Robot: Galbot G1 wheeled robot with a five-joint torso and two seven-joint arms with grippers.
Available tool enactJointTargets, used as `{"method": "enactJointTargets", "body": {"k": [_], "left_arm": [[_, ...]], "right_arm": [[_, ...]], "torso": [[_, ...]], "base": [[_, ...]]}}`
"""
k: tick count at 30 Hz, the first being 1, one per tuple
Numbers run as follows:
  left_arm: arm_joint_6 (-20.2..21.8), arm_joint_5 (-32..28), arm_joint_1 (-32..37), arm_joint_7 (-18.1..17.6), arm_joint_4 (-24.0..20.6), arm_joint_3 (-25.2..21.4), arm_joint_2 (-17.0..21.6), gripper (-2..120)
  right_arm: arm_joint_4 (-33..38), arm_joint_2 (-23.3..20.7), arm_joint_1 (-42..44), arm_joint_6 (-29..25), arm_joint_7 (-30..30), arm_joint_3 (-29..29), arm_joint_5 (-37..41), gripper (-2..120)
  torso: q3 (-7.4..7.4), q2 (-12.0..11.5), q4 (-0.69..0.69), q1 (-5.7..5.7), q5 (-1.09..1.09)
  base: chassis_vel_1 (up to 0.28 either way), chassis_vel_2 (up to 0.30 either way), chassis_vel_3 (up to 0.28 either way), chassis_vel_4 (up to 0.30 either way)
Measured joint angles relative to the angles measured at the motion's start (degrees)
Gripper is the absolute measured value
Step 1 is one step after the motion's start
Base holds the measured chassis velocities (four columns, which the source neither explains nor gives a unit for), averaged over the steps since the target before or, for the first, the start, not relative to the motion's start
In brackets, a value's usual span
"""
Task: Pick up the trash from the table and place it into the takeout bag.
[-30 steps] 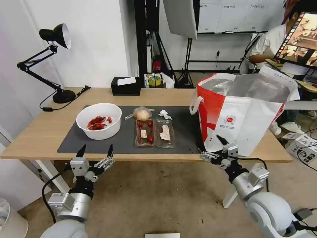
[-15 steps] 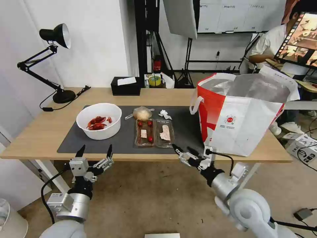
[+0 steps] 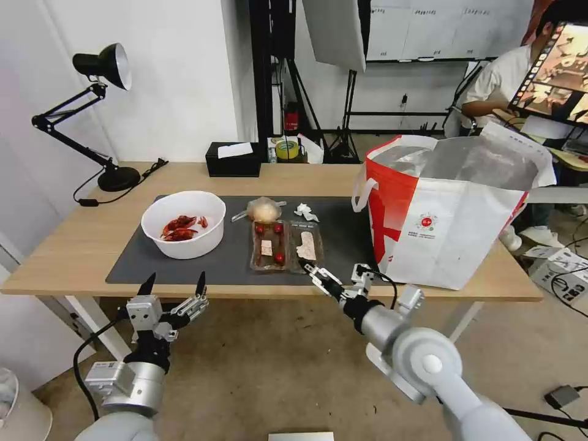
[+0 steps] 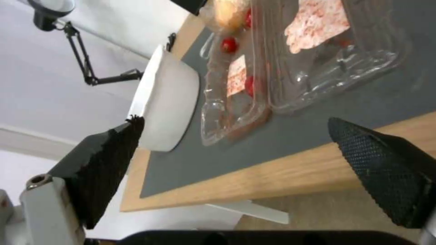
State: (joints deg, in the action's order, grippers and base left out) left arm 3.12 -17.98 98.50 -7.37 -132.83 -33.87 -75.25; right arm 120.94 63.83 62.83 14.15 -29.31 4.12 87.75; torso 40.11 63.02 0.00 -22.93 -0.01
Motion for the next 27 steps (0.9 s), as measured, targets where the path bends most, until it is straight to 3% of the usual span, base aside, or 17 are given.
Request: {"method": "enactJointTargets", "body": {"k": [27], "left_arm": [[-0.1,0.1,0.8,0.0,0.0,-0.9,-0.3,100]], "right_arm": [[-6.5,9.2,-4.2,-0.7,-6.2,-3.4,-0.1,100]], "torso": [[0.00,0.0,0.00,0.01,0.01]], "base": [[0.000,0.000,0.000,0.000]]}}
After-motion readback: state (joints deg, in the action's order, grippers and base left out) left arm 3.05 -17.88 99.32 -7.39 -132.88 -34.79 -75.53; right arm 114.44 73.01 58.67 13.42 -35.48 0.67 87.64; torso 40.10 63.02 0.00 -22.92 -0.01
